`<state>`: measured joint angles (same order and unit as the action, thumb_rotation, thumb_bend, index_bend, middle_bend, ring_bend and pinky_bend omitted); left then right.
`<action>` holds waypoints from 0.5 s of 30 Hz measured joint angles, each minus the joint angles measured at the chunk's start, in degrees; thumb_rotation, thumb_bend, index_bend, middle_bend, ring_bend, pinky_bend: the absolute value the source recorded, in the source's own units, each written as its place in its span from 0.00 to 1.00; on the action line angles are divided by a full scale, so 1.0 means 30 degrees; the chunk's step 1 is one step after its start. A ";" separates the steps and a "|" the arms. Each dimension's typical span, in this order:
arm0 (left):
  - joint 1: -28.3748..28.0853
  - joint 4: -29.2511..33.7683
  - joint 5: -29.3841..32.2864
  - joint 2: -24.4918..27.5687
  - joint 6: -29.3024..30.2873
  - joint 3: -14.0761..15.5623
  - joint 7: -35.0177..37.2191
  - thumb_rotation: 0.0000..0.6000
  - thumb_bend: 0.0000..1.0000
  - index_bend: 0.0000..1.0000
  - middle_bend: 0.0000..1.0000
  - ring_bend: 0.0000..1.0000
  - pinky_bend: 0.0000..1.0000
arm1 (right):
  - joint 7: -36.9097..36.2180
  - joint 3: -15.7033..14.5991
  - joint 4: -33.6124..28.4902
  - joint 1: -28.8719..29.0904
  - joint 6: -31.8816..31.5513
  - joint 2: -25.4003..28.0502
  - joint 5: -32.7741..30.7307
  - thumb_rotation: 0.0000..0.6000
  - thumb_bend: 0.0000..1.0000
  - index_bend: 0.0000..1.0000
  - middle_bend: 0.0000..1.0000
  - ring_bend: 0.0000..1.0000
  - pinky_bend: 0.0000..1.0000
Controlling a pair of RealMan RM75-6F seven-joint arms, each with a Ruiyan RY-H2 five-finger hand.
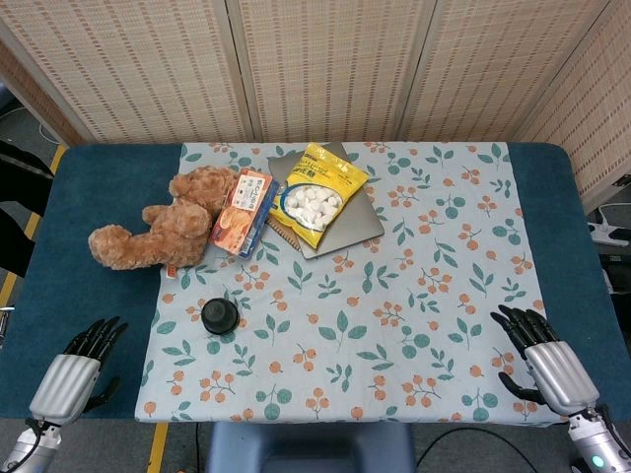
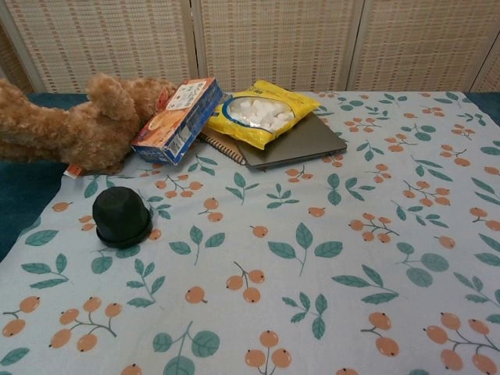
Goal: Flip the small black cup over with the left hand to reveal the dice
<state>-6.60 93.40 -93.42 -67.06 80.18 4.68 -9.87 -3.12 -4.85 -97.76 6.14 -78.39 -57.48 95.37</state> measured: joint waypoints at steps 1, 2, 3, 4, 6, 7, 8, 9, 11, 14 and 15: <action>-0.0016 -0.0019 -0.0014 -0.0023 -0.0036 0.0011 -0.0004 1.00 0.38 0.00 0.00 0.00 0.19 | 0.0027 -0.0015 -0.0029 0.0014 0.0059 0.0001 -0.0018 1.00 0.22 0.00 0.00 0.00 0.00; -0.0039 -0.0060 -0.0050 -0.0068 -0.0085 0.0034 -0.0002 1.00 0.38 0.00 0.00 0.00 0.19 | 0.0037 -0.0019 -0.0057 0.0024 0.0075 0.0003 -0.0026 1.00 0.22 0.00 0.00 0.00 0.00; -0.0067 -0.0102 -0.0073 -0.0112 -0.0137 0.0047 0.0009 1.00 0.38 0.00 0.00 0.00 0.19 | 0.0047 -0.0017 -0.0076 0.0025 0.0069 0.0004 -0.0031 1.00 0.22 0.00 0.00 0.00 0.00; -0.0110 -0.0152 -0.0113 -0.0167 -0.0199 0.0056 0.0037 1.00 0.37 0.00 0.00 0.00 0.19 | 0.0070 -0.0011 -0.0089 0.0018 0.0044 0.0000 -0.0041 1.00 0.22 0.00 0.00 0.00 0.00; -0.0216 -0.0257 -0.0283 -0.0317 -0.0278 0.0069 0.0270 1.00 0.38 0.00 0.00 0.00 0.19 | 0.0125 -0.0008 -0.0092 -0.0001 0.0033 -0.0004 -0.0074 1.00 0.22 0.00 0.00 0.00 0.00; -0.0262 -0.0324 -0.0397 -0.0399 -0.0279 0.0078 0.0444 1.00 0.38 0.00 0.00 0.00 0.19 | 0.0150 -0.0006 -0.0086 -0.0014 0.0030 -0.0008 -0.0109 1.00 0.22 0.00 0.00 0.00 0.00; -0.0326 -0.0426 -0.0594 -0.0526 -0.0279 0.0110 0.0734 1.00 0.38 0.00 0.00 0.00 0.19 | 0.0182 -0.0001 -0.0078 -0.0021 0.0042 -0.0012 -0.0162 1.00 0.22 0.00 0.00 0.00 0.00; -0.0382 -0.0509 -0.0775 -0.0642 -0.0281 0.0152 0.1012 1.00 0.38 0.00 0.00 0.00 0.19 | 0.0232 0.0011 -0.0070 -0.0024 0.0069 -0.0018 -0.0238 1.00 0.22 0.00 0.00 0.00 0.00; -0.0553 -0.0729 -0.1289 -0.1023 -0.0334 0.0311 0.1903 1.00 0.37 0.00 0.00 0.00 0.19 | 0.0410 0.0081 -0.0047 -0.0033 0.0111 -0.0043 -0.0466 1.00 0.22 0.00 0.00 0.00 0.00; -0.0789 -0.1216 -0.1738 -0.1957 -0.0504 0.0411 0.3193 1.00 0.37 0.00 0.00 0.00 0.19 | 0.0845 0.0194 -0.0068 -0.0130 -0.0073 -0.0085 -0.0628 1.00 0.22 0.00 0.00 0.00 0.00; -0.0845 -0.1371 -0.1771 -0.2218 -0.0571 0.0403 0.3357 1.00 0.37 0.00 0.00 0.00 0.18 | 0.0909 0.0217 -0.0084 -0.0186 -0.0250 -0.0103 -0.0589 1.00 0.22 0.00 0.00 0.00 0.00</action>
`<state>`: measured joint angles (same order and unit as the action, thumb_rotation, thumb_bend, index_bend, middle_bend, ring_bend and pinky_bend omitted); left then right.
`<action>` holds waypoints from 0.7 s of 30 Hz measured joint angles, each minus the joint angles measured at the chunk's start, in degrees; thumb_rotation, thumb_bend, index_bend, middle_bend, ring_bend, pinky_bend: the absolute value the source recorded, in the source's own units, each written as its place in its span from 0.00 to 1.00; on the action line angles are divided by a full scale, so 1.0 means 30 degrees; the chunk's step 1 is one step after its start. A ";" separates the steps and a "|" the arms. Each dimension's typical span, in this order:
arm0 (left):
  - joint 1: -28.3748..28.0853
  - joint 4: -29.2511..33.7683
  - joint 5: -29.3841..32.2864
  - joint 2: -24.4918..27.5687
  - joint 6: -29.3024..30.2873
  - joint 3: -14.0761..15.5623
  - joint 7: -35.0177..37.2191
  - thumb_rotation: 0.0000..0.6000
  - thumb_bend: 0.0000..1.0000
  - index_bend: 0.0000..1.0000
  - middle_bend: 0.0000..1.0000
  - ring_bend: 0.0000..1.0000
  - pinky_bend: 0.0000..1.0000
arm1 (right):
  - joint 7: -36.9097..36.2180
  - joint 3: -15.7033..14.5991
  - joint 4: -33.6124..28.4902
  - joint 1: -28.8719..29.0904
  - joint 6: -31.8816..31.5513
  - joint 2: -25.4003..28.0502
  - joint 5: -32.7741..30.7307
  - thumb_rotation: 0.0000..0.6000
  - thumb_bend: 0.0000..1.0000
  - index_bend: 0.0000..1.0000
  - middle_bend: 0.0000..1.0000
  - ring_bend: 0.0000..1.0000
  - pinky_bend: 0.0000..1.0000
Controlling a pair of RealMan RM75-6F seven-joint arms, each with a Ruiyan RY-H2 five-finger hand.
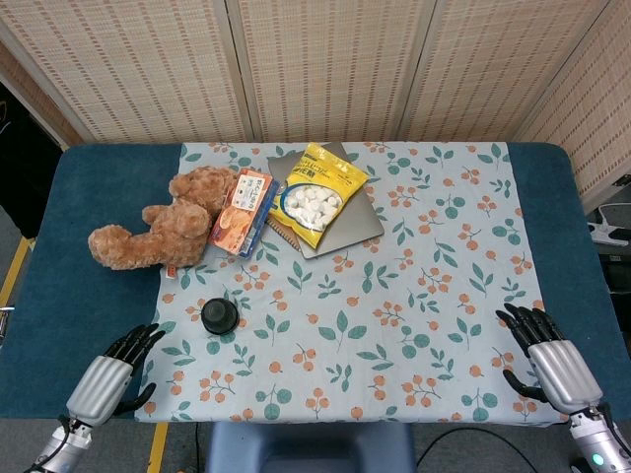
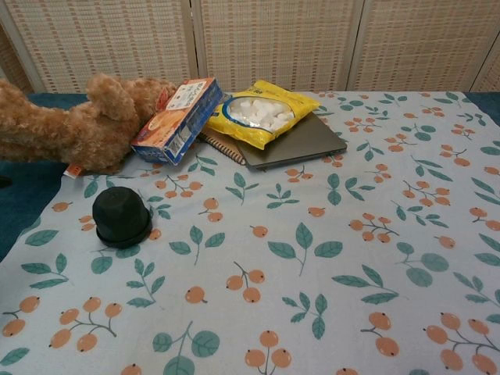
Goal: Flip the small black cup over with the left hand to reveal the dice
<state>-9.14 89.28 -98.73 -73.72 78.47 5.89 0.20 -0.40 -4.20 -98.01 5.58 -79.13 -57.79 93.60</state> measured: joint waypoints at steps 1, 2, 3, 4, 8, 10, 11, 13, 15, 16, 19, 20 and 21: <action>-0.0061 -0.0175 -0.0035 -0.0271 -0.0076 -0.0007 0.0010 1.00 0.37 0.00 0.00 0.00 0.18 | 0.0040 0.0019 -0.0022 -0.0092 -0.0304 -0.0026 0.0107 1.00 0.22 0.00 0.00 0.00 0.00; -0.0150 -0.0427 -0.0097 -0.0729 -0.0186 -0.0011 -0.0137 1.00 0.37 0.00 0.00 0.00 0.17 | 0.0053 0.0026 -0.0028 -0.0174 -0.0574 -0.0054 0.0234 1.00 0.22 0.00 0.00 0.00 0.00; -0.0220 -0.0636 -0.0151 -0.1149 -0.0266 -0.0015 -0.0299 1.00 0.37 0.00 0.00 0.00 0.17 | 0.0075 0.0030 -0.0025 -0.0265 -0.0863 -0.0089 0.0384 1.00 0.22 0.00 0.00 0.00 0.00; -0.0295 -0.0869 -0.0212 -0.1606 -0.0339 -0.0026 -0.0450 1.00 0.37 0.00 0.00 0.00 0.16 | 0.0151 0.0035 -0.0001 -0.0397 -0.1245 -0.0156 0.0594 1.00 0.22 0.00 0.00 0.00 0.00; -0.0624 -0.2080 -0.0435 -0.3626 -0.0636 -0.0151 -0.1338 1.00 0.36 0.00 0.00 0.00 0.14 | 0.0853 0.0020 0.0101 -0.0666 -0.1726 -0.0493 0.0990 1.00 0.22 0.00 0.00 0.00 0.00; -0.0747 -0.2525 -0.0485 -0.4211 -0.0743 -0.0219 -0.1764 1.00 0.36 0.00 0.00 0.00 0.14 | 0.1135 0.0010 0.0128 -0.0730 -0.1728 -0.0656 0.1083 1.00 0.22 0.00 0.00 0.00 0.00; -0.0806 -0.2676 -0.0500 -0.4388 -0.0791 -0.0252 -0.1895 1.00 0.36 0.00 0.00 0.00 0.14 | 0.1179 0.0006 0.0129 -0.0735 -0.1715 -0.0678 0.1090 1.00 0.22 0.00 0.00 0.00 0.00; -0.0869 -0.2776 -0.0494 -0.4520 -0.0853 -0.0287 -0.1982 1.00 0.36 0.00 0.00 0.00 0.13 | 0.1345 -0.0012 0.0120 -0.0717 -0.1596 -0.0730 0.1092 1.00 0.22 0.00 0.00 0.00 0.00; -0.0966 -0.3043 -0.0454 -0.4871 -0.0859 -0.0469 -0.2371 1.00 0.36 0.00 0.00 0.00 0.13 | 0.1479 -0.0043 0.0086 -0.0685 -0.1397 -0.0736 0.1054 1.00 0.22 0.00 0.00 0.00 0.00; -0.0999 -0.3213 -0.0409 -0.5082 -0.0818 -0.0622 -0.2703 1.00 0.36 0.00 0.00 0.00 0.13 | 0.1438 -0.0060 0.0044 -0.0677 -0.1329 -0.0681 0.1024 1.00 0.22 0.00 0.00 0.00 0.00; -0.1106 -0.3949 -0.0047 -0.5956 -0.0703 -0.1233 -0.4072 1.00 0.36 0.00 0.00 0.00 0.12 | 0.1245 -0.0062 -0.0039 -0.0710 -0.1433 -0.0523 0.0987 1.00 0.22 0.00 0.00 0.00 0.00; -0.1162 -0.4305 0.0198 -0.6288 -0.0681 -0.1495 -0.4531 1.00 0.36 0.00 0.00 0.00 0.12 | 0.1236 -0.0047 -0.0045 -0.0733 -0.1493 -0.0508 0.0976 1.00 0.22 0.00 0.00 0.00 0.00; -0.1207 -0.4568 0.0374 -0.6481 -0.0669 -0.1671 -0.4813 1.00 0.36 0.00 0.00 0.00 0.12 | 0.1241 -0.0028 -0.0045 -0.0758 -0.1545 -0.0501 0.0964 1.00 0.22 0.00 0.00 0.00 0.00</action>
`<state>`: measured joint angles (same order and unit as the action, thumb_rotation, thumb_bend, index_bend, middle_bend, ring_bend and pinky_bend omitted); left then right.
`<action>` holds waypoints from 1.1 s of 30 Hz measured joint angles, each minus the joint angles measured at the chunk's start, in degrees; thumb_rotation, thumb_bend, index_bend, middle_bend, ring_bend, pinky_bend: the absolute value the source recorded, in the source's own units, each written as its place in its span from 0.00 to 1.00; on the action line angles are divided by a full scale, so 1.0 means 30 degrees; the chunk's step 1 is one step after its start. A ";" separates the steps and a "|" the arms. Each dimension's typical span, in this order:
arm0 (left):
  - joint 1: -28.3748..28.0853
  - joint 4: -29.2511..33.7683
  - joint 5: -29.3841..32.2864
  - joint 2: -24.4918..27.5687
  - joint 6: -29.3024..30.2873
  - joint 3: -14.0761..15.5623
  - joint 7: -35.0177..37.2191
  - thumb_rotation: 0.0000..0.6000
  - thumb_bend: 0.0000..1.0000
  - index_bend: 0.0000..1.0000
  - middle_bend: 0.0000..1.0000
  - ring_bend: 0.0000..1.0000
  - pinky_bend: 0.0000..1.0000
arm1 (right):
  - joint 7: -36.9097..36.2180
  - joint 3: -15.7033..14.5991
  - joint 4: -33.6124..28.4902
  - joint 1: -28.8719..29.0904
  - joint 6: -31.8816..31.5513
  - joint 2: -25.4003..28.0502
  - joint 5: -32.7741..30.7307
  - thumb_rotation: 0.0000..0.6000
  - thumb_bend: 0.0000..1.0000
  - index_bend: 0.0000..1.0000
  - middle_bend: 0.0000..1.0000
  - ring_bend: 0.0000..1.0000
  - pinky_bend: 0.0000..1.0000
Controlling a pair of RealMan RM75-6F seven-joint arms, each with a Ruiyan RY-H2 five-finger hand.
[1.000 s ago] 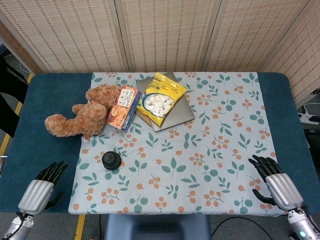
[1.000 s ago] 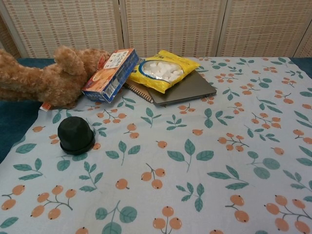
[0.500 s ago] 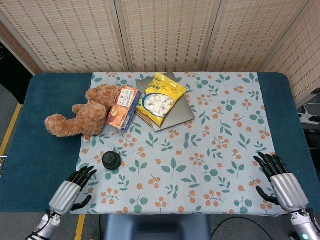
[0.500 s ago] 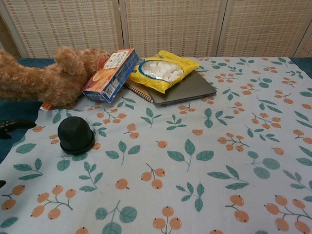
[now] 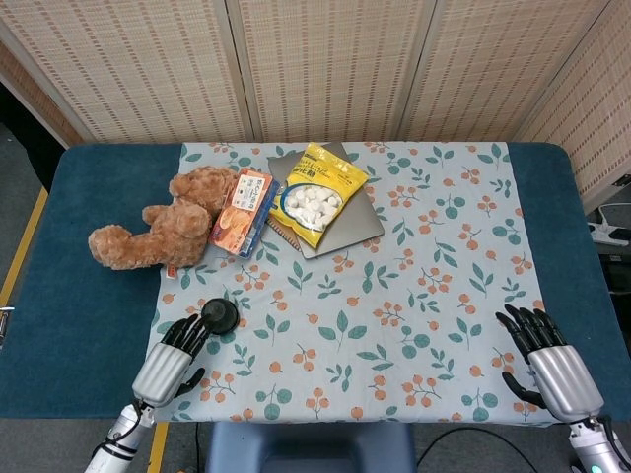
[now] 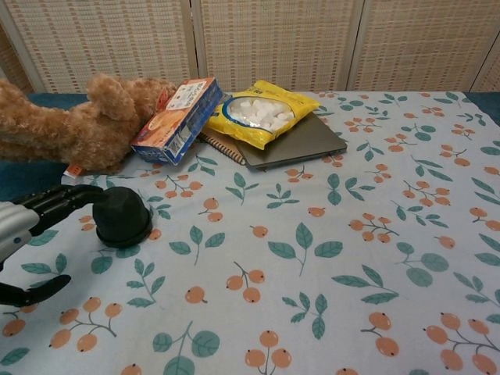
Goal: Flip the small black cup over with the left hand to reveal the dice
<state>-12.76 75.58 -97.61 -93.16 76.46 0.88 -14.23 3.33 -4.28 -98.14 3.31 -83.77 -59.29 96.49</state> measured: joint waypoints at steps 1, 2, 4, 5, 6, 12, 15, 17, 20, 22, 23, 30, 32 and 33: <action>-0.0047 -0.0254 0.0173 -0.0180 0.0003 -0.0159 -0.0251 1.00 0.36 0.00 0.00 0.00 0.12 | 0.0002 0.0018 -0.0002 -0.0017 -0.0020 0.0002 -0.0008 1.00 0.22 0.00 0.00 0.00 0.00; -0.0114 -0.0578 0.0412 -0.0414 -0.0011 -0.0352 -0.0557 1.00 0.36 0.00 0.00 0.00 0.12 | -0.0019 0.0014 -0.0005 -0.0013 -0.0004 0.0006 -0.0004 1.00 0.22 0.00 0.00 0.00 0.00; -0.0238 -0.1024 0.0726 -0.0750 -0.0061 -0.0608 -0.0962 1.00 0.35 0.00 0.00 0.00 0.11 | -0.0080 0.0006 -0.0011 0.0010 0.0054 0.0038 0.0010 1.00 0.22 0.00 0.00 0.00 0.00; -0.0335 -0.1284 0.0910 -0.0957 -0.0102 -0.0759 -0.1200 1.00 0.35 0.00 0.00 0.00 0.10 | -0.0094 0.0008 -0.0011 0.0019 0.0073 0.0046 0.0004 1.00 0.22 0.00 0.00 0.00 0.00; -0.0414 -0.1434 0.1051 -0.1090 -0.0152 -0.0852 -0.1328 1.00 0.35 0.00 0.00 0.00 0.09 | -0.0119 0.0014 -0.0011 0.0029 0.0098 0.0057 -0.0014 1.00 0.22 0.00 0.00 0.00 0.00; -0.0834 -0.1350 0.1450 -0.1285 -0.0639 -0.0823 -0.1219 1.00 0.34 0.00 0.00 0.00 0.08 | -0.0308 0.0055 -0.0030 0.0053 0.0143 0.0149 -0.0081 1.00 0.22 0.00 0.00 0.00 0.00; -0.0965 -0.1277 0.1401 -0.1387 -0.0578 -0.0737 -0.1310 1.00 0.34 0.00 0.00 0.00 0.08 | -0.0288 0.0012 -0.0039 0.0081 0.0268 0.0151 -0.0056 1.00 0.22 0.00 0.00 0.00 0.00; -0.1073 -0.1355 0.1399 -0.1501 -0.0535 -0.0751 -0.1442 1.00 0.34 0.00 0.00 0.00 0.08 | -0.0232 -0.0028 -0.0074 0.0107 0.0370 0.0158 -0.0035 1.00 0.22 0.00 0.00 0.00 0.00; -0.1255 -0.1590 0.1544 -0.1652 -0.0628 -0.0837 -0.1434 1.00 0.34 0.00 0.00 0.00 0.08 | -0.0132 -0.0020 -0.0099 0.0100 0.0375 0.0137 -0.0053 1.00 0.22 0.00 0.00 0.00 0.00; -0.1339 -0.1802 0.1634 -0.1757 -0.0657 -0.0894 -0.1376 1.00 0.34 0.00 0.00 0.00 0.08 | -0.0063 0.0014 -0.0104 0.0092 0.0375 0.0105 -0.0127 1.00 0.22 0.00 0.00 0.00 0.00; -0.1397 -0.1966 0.1709 -0.1844 -0.0692 -0.0923 -0.1302 1.00 0.34 0.00 0.00 0.00 0.08 | -0.0024 0.0030 -0.0109 0.0094 0.0398 0.0089 -0.0172 1.00 0.22 0.00 0.00 0.00 0.00; -0.1768 -0.2603 0.1878 -0.2328 -0.0896 -0.0847 -0.0889 1.00 0.34 0.00 0.00 0.00 0.09 | 0.0224 0.0075 -0.0192 0.0151 0.0612 0.0019 -0.0330 1.00 0.22 0.00 0.00 0.00 0.00; -0.1820 -0.2735 0.1848 -0.2430 -0.0884 -0.0736 -0.0892 1.00 0.34 0.00 0.00 0.00 0.09 | 0.0228 0.0075 -0.0203 0.0143 0.0603 0.0018 -0.0331 1.00 0.22 0.00 0.00 0.00 0.00; -0.1845 -0.2797 0.1853 -0.2474 -0.0891 -0.0714 -0.0894 1.00 0.34 0.00 0.00 0.00 0.09 | 0.0223 0.0076 -0.0206 0.0140 0.0604 0.0024 -0.0339 1.00 0.22 0.00 0.00 0.00 0.00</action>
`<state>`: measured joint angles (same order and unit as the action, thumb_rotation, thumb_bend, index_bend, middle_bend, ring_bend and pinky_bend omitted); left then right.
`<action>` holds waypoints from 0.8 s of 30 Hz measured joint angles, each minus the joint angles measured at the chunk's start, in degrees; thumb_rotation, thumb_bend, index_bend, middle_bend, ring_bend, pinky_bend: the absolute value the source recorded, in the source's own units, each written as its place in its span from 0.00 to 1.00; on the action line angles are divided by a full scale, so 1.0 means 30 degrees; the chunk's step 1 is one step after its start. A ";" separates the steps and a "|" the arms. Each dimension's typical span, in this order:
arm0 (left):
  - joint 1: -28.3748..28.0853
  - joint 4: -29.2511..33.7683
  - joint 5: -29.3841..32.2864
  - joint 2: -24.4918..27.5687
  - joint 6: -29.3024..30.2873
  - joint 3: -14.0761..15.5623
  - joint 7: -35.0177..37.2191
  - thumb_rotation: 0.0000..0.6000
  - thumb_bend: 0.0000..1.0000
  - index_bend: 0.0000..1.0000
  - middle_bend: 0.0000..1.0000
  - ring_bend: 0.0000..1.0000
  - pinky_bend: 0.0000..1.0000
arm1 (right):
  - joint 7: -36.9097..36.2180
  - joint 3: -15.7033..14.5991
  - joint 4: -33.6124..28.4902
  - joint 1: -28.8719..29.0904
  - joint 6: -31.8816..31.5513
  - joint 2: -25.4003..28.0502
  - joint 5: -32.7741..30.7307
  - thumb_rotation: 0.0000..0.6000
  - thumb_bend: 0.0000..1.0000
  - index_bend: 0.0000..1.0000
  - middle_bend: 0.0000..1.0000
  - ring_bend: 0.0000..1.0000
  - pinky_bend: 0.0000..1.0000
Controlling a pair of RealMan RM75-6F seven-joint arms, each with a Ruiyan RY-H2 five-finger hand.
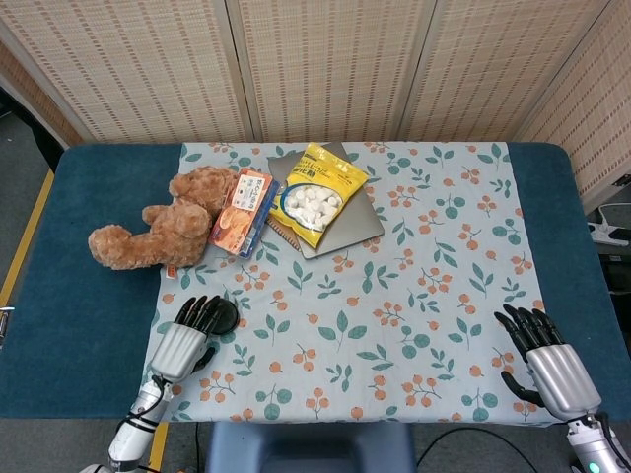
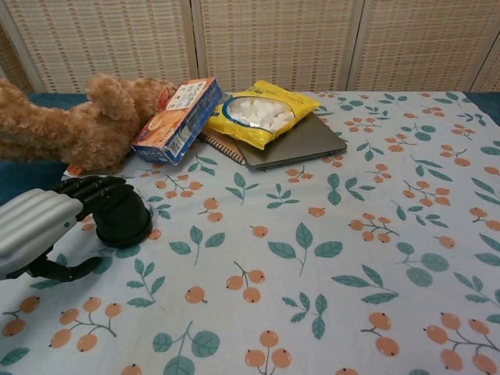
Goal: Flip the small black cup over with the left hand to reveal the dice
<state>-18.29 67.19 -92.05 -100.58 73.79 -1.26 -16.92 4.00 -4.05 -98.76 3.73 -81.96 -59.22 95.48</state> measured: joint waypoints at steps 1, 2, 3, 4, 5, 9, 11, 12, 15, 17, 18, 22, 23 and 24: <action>-0.0032 -0.0068 0.0023 -0.0047 -0.0020 0.0001 -0.0006 1.00 0.34 0.00 0.00 0.00 0.09 | -0.0008 0.0002 -0.0003 -0.0006 0.0002 0.0010 -0.0027 1.00 0.22 0.00 0.00 0.00 0.00; -0.0079 -0.0170 0.0080 -0.0113 -0.0058 -0.0016 -0.0012 1.00 0.34 0.00 0.01 0.00 0.09 | -0.0014 0.0009 -0.0006 -0.0010 0.0002 0.0021 -0.0051 1.00 0.22 0.00 0.00 0.00 0.00; -0.0113 -0.0260 0.0130 -0.0167 -0.0087 -0.0038 -0.0012 1.00 0.34 0.00 0.03 0.00 0.09 | -0.0025 0.0014 -0.0006 -0.0012 0.0002 0.0032 -0.0061 1.00 0.22 0.00 0.00 0.00 0.00; -0.0148 -0.0367 0.0181 -0.0221 -0.0122 -0.0061 -0.0009 1.00 0.34 0.00 0.04 0.00 0.10 | -0.0039 0.0018 -0.0010 -0.0012 0.0001 0.0039 -0.0061 1.00 0.22 0.00 0.00 0.00 0.00; -0.0199 -0.0527 0.0265 -0.0299 -0.0187 -0.0090 0.0011 1.00 0.34 0.00 0.05 0.01 0.10 | -0.0041 0.0024 -0.0011 -0.0011 -0.0006 0.0040 -0.0061 1.00 0.22 0.00 0.00 0.00 0.00; -0.0416 -0.0981 0.0579 -0.0522 -0.0538 -0.0162 0.0219 1.00 0.34 0.00 0.12 0.07 0.12 | -0.0011 0.0045 -0.0006 -0.0010 0.0002 0.0022 -0.0089 1.00 0.22 0.00 0.00 0.00 0.00; -0.0537 -0.1104 0.0719 -0.0593 -0.0702 -0.0192 0.0373 1.00 0.34 0.00 0.14 0.08 0.12 | 0.0034 0.0052 -0.0006 -0.0008 0.0018 0.0002 -0.0105 1.00 0.22 0.00 0.00 0.00 0.00; -0.0580 -0.1128 0.0772 -0.0615 -0.0755 -0.0207 0.0438 1.00 0.34 0.00 0.14 0.08 0.13 | 0.0050 0.0051 -0.0009 -0.0008 0.0024 -0.0003 -0.0107 1.00 0.22 0.00 0.00 0.00 0.00; -0.0729 -0.1170 0.0931 -0.0653 -0.0935 -0.0254 0.0612 1.00 0.34 0.00 0.14 0.08 0.13 | 0.0114 0.0047 -0.0032 -0.0024 0.0003 -0.0019 -0.0091 1.00 0.22 0.00 0.00 0.00 0.00; -0.0844 -0.1177 0.1027 -0.0656 -0.1082 -0.0275 0.0711 1.00 0.34 0.00 0.14 0.08 0.13 | 0.0135 0.0040 -0.0035 -0.0029 0.0000 -0.0030 -0.0074 1.00 0.22 0.00 0.00 0.00 0.00; -0.0894 -0.1187 0.1076 -0.0659 -0.1145 -0.0292 0.0742 1.00 0.34 0.00 0.14 0.08 0.13 | 0.0134 0.0035 -0.0039 -0.0026 0.0012 -0.0031 -0.0069 1.00 0.22 0.00 0.00 0.00 0.00; -0.1117 -0.1334 0.1332 -0.0739 -0.1357 -0.0451 0.0824 1.00 0.34 0.00 0.14 0.07 0.14 | 0.0148 0.0006 -0.0053 0.0001 0.0105 -0.0019 -0.0064 1.00 0.22 0.00 0.00 0.00 0.00; -0.1166 -0.1429 0.1421 -0.0788 -0.1396 -0.0510 0.0827 1.00 0.34 0.00 0.14 0.07 0.14 | 0.0154 0.0003 -0.0061 0.0001 0.0104 -0.0018 -0.0057 1.00 0.22 0.00 0.00 0.00 0.00; -0.1200 -0.1509 0.1476 -0.0825 -0.1421 -0.0544 0.0816 1.00 0.34 0.00 0.14 0.07 0.14 | 0.0160 -0.0002 -0.0067 -0.0001 0.0100 -0.0016 -0.0044 1.00 0.22 0.00 0.00 0.00 0.00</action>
<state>-21.89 62.66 -87.62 -103.06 69.52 -2.90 -14.47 4.48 -4.06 -98.97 3.72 -81.66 -59.27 95.34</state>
